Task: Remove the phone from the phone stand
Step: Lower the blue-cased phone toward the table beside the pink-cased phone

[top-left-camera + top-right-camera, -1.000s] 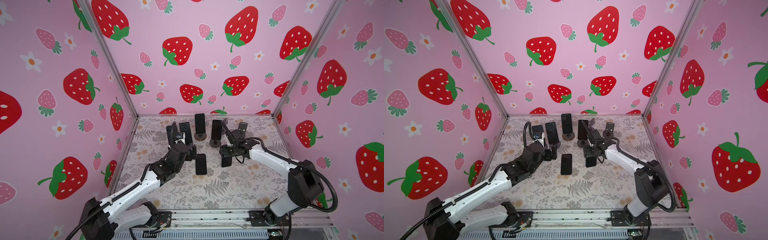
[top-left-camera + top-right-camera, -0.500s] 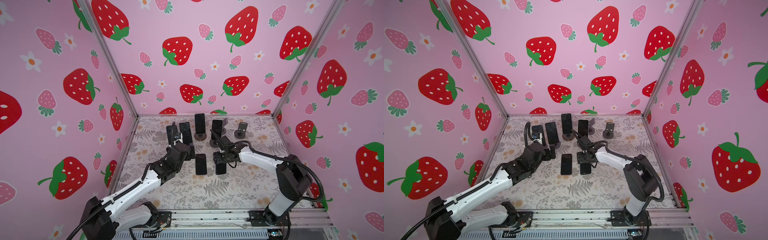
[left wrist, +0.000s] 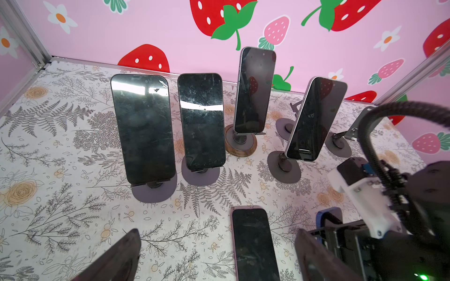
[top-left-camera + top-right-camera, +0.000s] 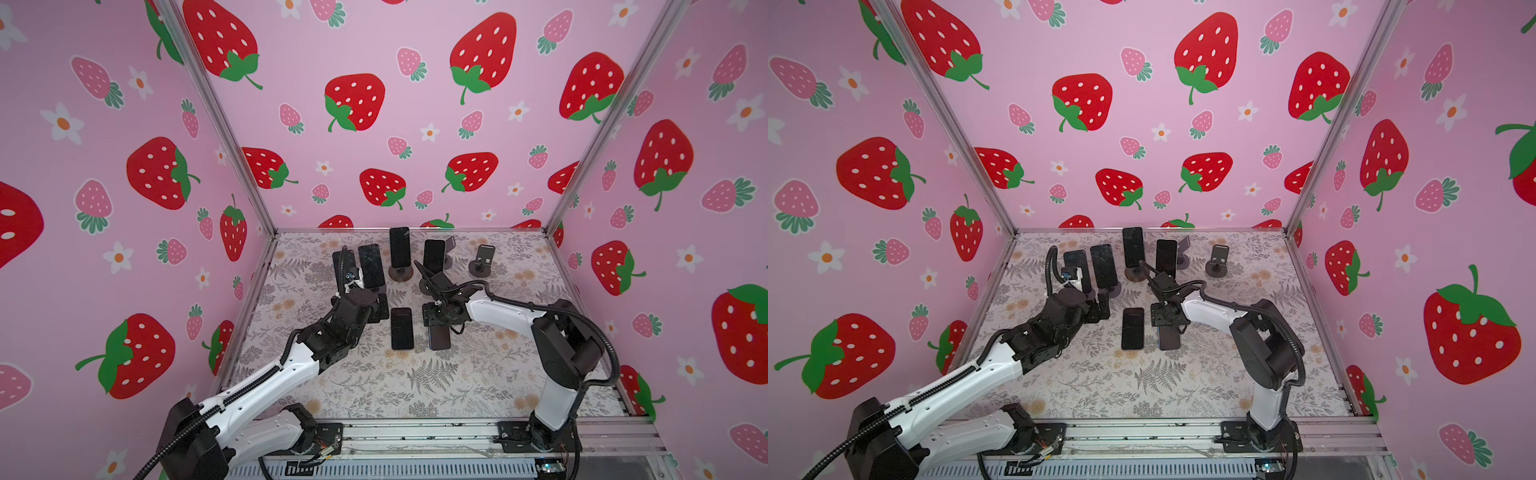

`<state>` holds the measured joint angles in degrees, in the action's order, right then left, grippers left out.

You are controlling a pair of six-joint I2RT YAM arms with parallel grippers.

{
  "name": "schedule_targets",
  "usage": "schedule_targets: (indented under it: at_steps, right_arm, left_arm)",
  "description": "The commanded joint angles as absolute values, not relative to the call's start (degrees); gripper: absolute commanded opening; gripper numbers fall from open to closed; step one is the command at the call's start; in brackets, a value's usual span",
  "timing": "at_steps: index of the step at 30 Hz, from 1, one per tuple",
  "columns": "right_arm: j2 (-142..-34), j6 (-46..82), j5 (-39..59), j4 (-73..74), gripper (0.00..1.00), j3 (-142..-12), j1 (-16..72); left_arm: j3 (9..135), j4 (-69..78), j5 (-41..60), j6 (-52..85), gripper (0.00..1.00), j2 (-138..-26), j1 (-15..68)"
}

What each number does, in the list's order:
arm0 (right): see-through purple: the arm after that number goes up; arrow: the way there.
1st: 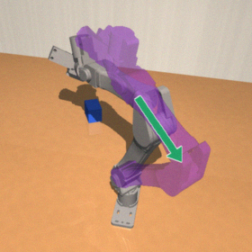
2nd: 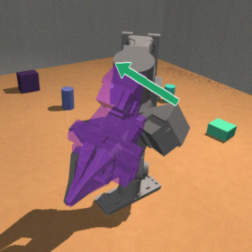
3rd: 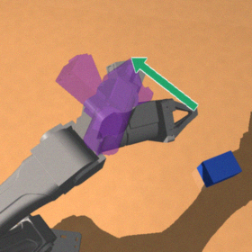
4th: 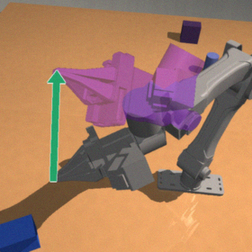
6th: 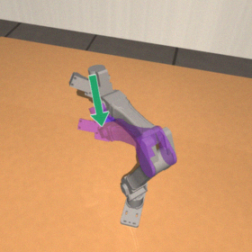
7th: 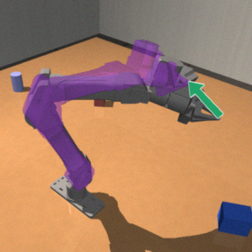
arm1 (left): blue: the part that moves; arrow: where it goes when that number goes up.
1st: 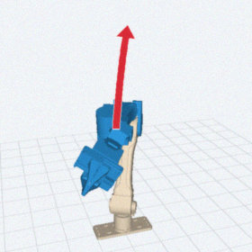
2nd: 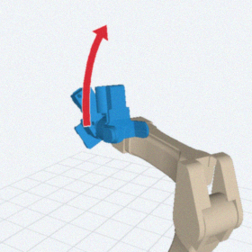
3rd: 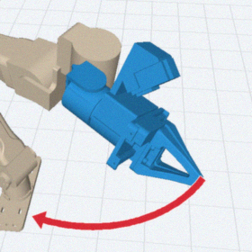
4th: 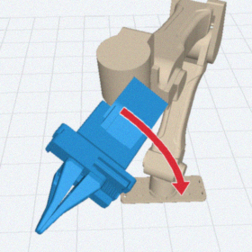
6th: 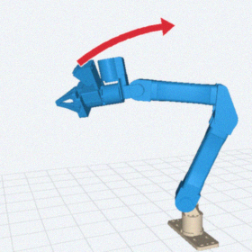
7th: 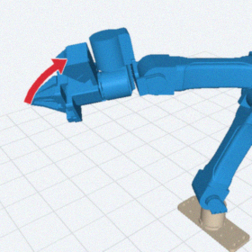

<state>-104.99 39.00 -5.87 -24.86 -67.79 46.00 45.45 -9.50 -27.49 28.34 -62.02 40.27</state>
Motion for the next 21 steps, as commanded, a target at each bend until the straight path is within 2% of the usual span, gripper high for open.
schedule_targets:
  at_steps: [1, 21]
  right_arm:
    - [-107.2, 42.0, -5.6, -27.3, 0.59, -68.0, 46.9]
    - [-111.5, 41.0, -5.5, -26.6, 0.61, -69.6, 47.0]
  left_arm:
    - [45.5, -9.8, -27.2, 28.8, 0.99, -62.0, 40.0]
    - [45.7, -9.2, -27.2, 28.7, 0.99, -62.4, 39.3]
